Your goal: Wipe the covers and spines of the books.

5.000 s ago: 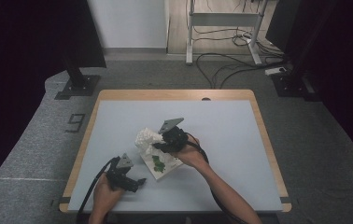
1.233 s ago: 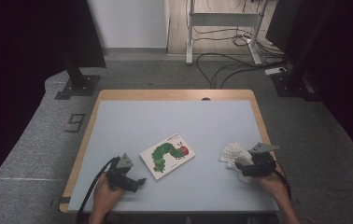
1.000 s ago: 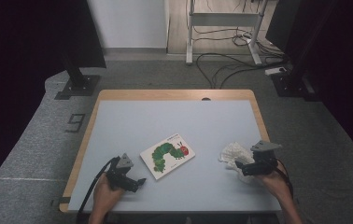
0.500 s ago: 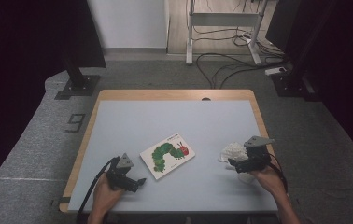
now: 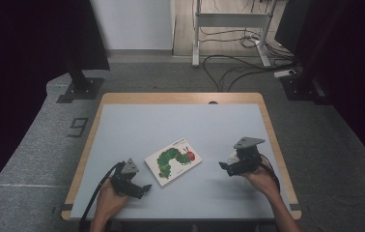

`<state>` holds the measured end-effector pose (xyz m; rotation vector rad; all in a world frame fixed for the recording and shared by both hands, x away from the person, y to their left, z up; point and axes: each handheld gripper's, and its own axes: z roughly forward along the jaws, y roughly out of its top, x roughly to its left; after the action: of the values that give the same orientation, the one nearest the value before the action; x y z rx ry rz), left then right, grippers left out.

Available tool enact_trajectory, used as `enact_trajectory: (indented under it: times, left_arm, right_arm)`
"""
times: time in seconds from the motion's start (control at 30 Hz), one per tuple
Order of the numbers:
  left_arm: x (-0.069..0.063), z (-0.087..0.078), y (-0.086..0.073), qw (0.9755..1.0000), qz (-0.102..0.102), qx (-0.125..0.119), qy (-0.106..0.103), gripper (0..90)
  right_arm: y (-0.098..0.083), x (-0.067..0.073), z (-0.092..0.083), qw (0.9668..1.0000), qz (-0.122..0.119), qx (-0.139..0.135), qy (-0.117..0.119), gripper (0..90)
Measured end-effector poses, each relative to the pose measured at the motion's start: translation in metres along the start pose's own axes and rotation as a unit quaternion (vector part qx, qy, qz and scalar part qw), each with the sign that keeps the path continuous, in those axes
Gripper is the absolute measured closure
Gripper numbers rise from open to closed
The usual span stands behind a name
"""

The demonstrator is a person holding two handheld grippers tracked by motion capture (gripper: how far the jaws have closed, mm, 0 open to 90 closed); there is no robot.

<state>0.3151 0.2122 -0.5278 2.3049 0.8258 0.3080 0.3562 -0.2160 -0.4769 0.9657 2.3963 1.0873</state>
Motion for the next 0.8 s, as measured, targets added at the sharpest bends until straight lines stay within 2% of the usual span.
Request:
enact_trajectory:
  times: [0.3,0.8]
  left_arm:
    - [-0.003,0.011,0.012,0.9998,0.017,0.001,-0.013,0.0]
    - [-0.006,0.017,0.019,0.9996,0.018,0.002,-0.021,0.0]
  right_arm:
    - [0.017,0.015,0.028,0.9994,-0.018,0.005,0.028,0.0]
    - [0.035,0.031,0.079,0.9956,-0.035,0.031,0.081,0.0]
